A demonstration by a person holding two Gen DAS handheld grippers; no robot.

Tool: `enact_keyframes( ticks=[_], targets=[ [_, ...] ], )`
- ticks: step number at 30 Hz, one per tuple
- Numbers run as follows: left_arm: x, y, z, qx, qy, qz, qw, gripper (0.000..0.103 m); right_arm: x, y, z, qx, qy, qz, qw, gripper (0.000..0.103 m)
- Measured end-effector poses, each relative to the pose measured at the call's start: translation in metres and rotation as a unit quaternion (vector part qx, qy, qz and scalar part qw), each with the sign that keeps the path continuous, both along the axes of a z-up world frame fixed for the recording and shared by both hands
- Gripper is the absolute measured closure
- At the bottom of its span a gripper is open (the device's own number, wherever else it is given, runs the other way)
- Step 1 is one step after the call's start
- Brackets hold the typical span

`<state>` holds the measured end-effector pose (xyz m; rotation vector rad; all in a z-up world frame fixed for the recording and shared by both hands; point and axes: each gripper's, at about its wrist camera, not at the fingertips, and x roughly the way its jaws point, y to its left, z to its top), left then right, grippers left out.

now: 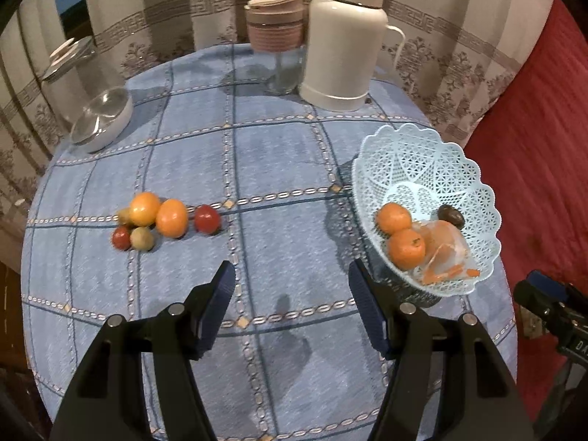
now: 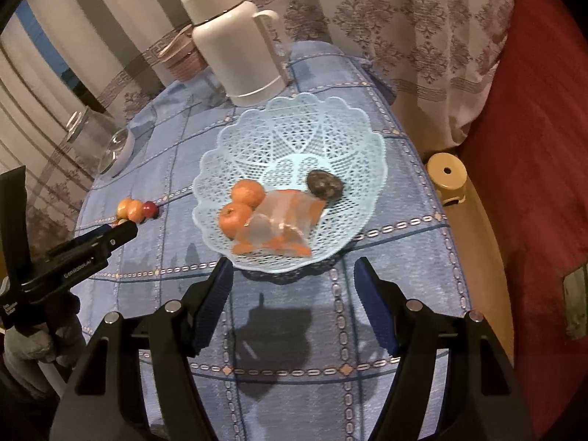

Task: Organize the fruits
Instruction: 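Withdraw both tools from the basket toward the row of loose fruits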

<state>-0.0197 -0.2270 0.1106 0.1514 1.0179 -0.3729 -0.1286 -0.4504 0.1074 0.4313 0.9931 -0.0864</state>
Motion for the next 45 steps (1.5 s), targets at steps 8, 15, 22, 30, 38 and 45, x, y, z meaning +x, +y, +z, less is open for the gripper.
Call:
enact_keyframes(
  ticks=[8, 15, 22, 30, 38, 45],
  targets=[
    [-0.005, 0.045, 0.007, 0.002, -0.004, 0.026, 0.9997, 0.039, 0.009, 0.030, 0.004, 0.005, -0.006, 0.020, 1.000, 0.033],
    [-0.004, 0.096, 0.011, 0.004, -0.007, 0.066, 0.9978, 0.039, 0.023, 0.068, 0.006, 0.008, -0.009, 0.049, 0.999, 0.033],
    [-0.001, 0.141, 0.012, 0.005, -0.007, 0.096, 0.9954, 0.039, 0.041, 0.107, 0.008, 0.011, -0.010, 0.075, 0.997, 0.033],
    [0.010, 0.174, 0.014, 0.005, -0.008, 0.108, 0.9942, 0.039, 0.058, 0.139, 0.007, 0.011, -0.009, 0.087, 0.996, 0.033],
    [0.029, 0.186, 0.005, 0.007, -0.001, 0.094, 0.9955, 0.042, 0.063, 0.158, -0.002, 0.012, 0.005, 0.084, 0.996, 0.033],
    [0.052, 0.188, -0.011, 0.005, 0.014, 0.084, 0.9964, 0.043, 0.070, 0.169, -0.011, 0.010, 0.022, 0.081, 0.996, 0.033]
  ],
)
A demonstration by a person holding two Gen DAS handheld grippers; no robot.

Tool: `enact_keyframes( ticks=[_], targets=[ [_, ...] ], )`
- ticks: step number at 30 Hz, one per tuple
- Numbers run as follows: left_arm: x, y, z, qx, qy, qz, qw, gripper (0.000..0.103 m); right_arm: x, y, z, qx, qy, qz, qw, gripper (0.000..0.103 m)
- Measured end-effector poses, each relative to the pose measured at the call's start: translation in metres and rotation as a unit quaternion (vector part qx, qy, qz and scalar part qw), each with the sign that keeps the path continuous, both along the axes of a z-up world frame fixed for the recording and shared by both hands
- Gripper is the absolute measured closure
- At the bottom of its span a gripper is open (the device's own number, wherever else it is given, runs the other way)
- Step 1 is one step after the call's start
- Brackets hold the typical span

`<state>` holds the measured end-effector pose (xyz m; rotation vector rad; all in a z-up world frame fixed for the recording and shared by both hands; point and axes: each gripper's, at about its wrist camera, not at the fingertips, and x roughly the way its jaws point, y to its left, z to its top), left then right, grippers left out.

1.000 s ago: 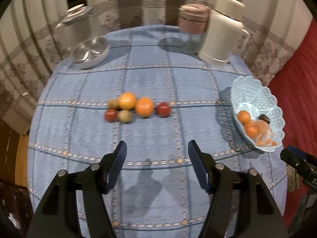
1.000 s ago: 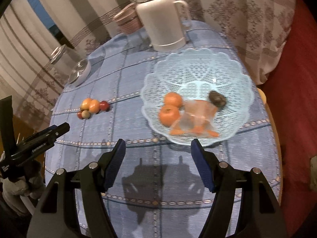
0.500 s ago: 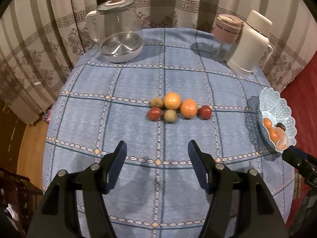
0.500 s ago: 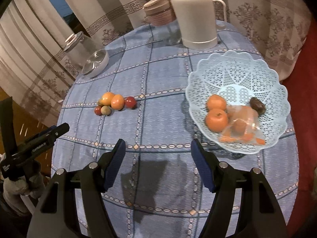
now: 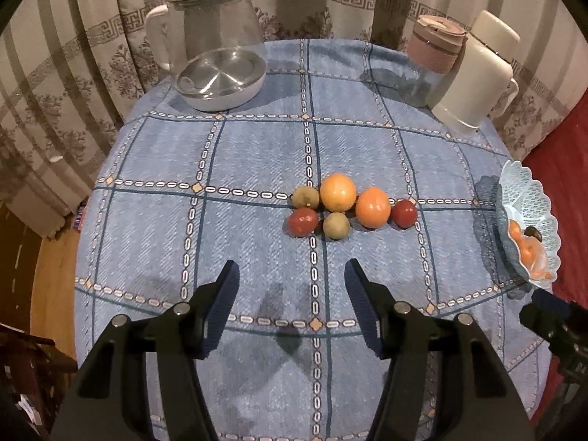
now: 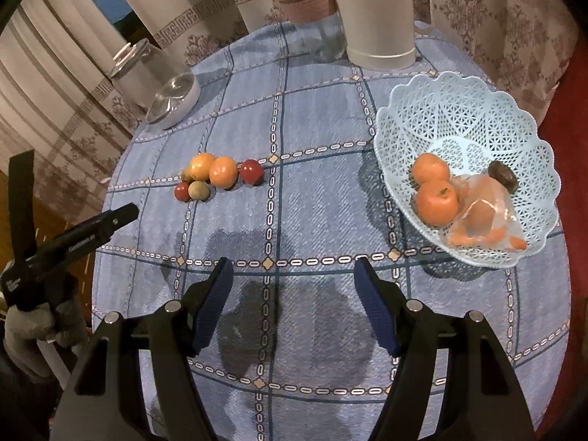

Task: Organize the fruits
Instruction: 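Withdraw both tools from the basket toward the row of loose fruits, then grasp the large red tomato with the left tool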

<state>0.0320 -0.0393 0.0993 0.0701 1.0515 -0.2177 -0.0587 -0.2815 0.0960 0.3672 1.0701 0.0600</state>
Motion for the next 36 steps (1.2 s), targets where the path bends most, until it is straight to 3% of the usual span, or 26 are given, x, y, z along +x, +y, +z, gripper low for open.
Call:
enact_keyframes(
  ticks=[17, 22, 32, 36],
  targets=[
    [0.065, -0.011, -0.049, -0.004, 0.036, -0.018, 0.9992, 0.046, 0.015, 0.009, -0.022, -0.007, 0.038, -0.014, 0.999, 0.033],
    [0.076, -0.014, -0.061, -0.002, 0.042, -0.025, 0.9988, 0.056, 0.021, 0.010, -0.025, -0.007, 0.043, -0.018, 0.999, 0.033],
    [0.084, -0.011, -0.072, -0.022, 0.060, -0.030, 0.9975, 0.063, 0.035, 0.022, -0.030, -0.009, 0.048, -0.003, 0.999, 0.033],
    [0.082, -0.003, -0.073, -0.037, 0.065, -0.028, 0.9968, 0.073, 0.042, 0.028, -0.029, -0.010, 0.046, 0.007, 0.999, 0.033]
  ],
)
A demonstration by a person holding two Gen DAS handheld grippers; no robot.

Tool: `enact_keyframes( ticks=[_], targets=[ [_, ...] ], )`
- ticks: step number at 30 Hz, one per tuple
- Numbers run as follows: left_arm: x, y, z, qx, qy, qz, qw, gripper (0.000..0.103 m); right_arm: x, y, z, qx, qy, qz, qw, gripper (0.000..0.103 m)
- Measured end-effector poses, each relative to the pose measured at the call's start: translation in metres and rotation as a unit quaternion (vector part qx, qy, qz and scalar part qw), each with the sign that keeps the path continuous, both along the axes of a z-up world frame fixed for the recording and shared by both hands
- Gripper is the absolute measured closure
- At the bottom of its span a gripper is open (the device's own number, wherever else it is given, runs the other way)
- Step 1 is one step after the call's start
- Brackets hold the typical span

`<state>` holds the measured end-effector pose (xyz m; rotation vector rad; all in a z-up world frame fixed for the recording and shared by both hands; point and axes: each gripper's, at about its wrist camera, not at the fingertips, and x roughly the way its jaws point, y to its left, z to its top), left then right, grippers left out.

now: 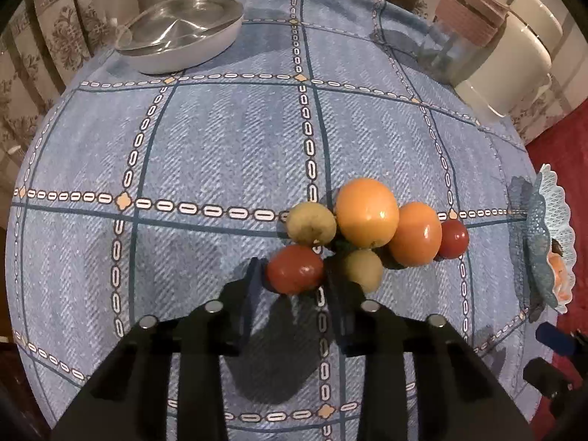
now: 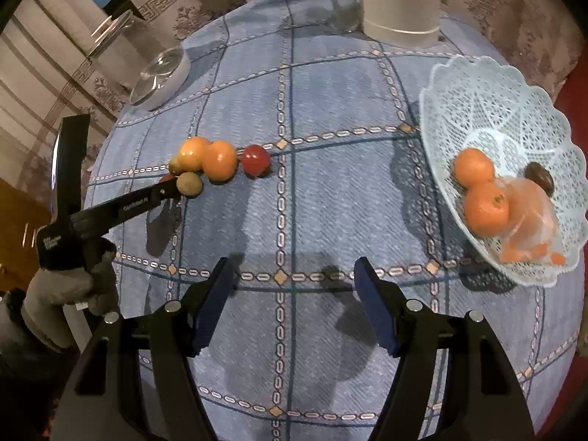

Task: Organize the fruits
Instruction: 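Grasp the large red tomato with the left tool, then grasp an orange with the right tool while the left tool holds the red tomato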

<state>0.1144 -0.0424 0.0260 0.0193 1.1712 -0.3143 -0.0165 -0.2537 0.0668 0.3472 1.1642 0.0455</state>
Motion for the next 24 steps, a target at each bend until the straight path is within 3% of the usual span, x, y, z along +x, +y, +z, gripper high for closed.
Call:
enact_keyframes(
  ticks=[12, 24],
  targets=[
    [-0.017, 0.035, 0.031, -0.008, -0.030, 0.028, 0.9991, 0.073, 0.040, 0.029, 0.005, -0.012, -0.023, 0.058, 0.998, 0.033],
    [-0.043, 0.068, 0.054, -0.023, -0.037, 0.056, 0.9975, 0.073, 0.106, 0.060, -0.008, -0.067, -0.037, 0.127, 0.989, 0.033]
  ],
)
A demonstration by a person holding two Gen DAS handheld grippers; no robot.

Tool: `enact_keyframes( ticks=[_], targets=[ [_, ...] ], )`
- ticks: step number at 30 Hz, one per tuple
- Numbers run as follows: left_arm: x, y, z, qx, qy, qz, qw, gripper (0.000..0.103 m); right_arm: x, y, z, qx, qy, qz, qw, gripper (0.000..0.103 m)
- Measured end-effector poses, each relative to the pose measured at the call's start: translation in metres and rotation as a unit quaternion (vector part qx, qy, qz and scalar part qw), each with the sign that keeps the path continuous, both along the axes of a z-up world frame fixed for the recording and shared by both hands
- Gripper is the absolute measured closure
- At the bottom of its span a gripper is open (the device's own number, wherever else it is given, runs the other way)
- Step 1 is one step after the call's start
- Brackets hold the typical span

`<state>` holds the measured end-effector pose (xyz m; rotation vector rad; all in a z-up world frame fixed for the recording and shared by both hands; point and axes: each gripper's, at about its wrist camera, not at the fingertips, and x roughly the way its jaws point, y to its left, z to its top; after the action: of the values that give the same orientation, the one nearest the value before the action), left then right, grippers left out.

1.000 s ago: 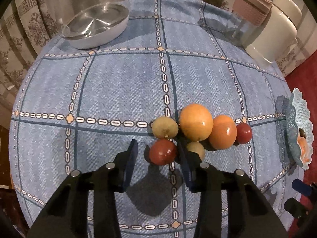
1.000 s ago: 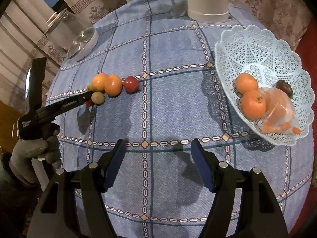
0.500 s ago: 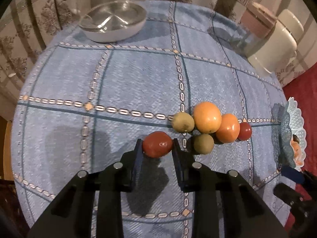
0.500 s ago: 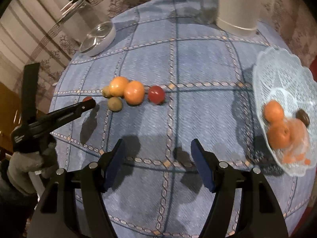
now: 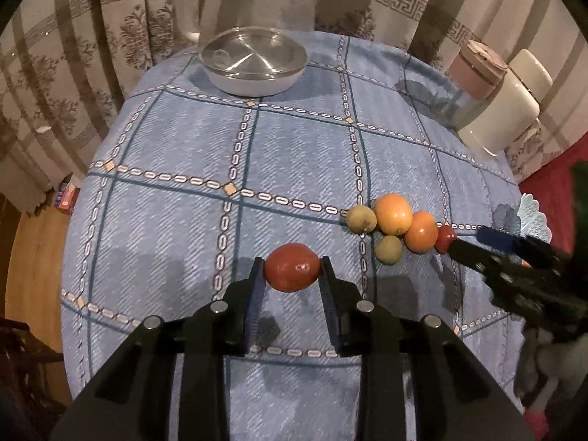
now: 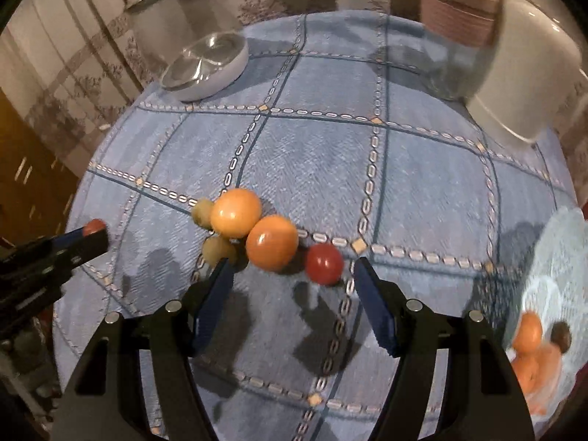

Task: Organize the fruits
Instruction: 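Grasp an orange with the right tool while the left tool holds the red tomato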

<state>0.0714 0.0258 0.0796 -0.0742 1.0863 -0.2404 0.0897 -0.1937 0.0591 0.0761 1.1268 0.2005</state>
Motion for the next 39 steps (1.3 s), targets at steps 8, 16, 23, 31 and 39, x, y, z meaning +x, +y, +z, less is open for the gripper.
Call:
enact_keyframes(
  ticks=[8, 16, 23, 31, 39],
  targets=[
    [-0.014, 0.014, -0.003, -0.005, 0.008, 0.012, 0.9999, 0.073, 0.020, 0.005, -0.016, -0.002, 0.017, 0.016, 1.000, 0.033],
    [-0.026, 0.023, -0.001, -0.005, 0.009, 0.027, 0.9996, 0.073, 0.034, 0.015, -0.034, -0.010, 0.035, 0.045, 0.998, 0.034],
    [-0.035, 0.029, 0.001, -0.003, 0.008, 0.039, 0.9992, 0.073, 0.038, 0.024, -0.037, -0.010, 0.040, 0.069, 0.997, 0.052],
    [-0.043, 0.027, 0.009, 0.000, -0.001, 0.045, 0.9990, 0.073, 0.026, 0.026, -0.035, 0.018, 0.054, 0.075, 0.996, 0.063],
    [-0.052, 0.019, 0.017, 0.002, -0.008, 0.041, 0.9991, 0.073, -0.004, 0.009, -0.020, 0.067, 0.054, 0.051, 0.995, 0.063]
  ],
)
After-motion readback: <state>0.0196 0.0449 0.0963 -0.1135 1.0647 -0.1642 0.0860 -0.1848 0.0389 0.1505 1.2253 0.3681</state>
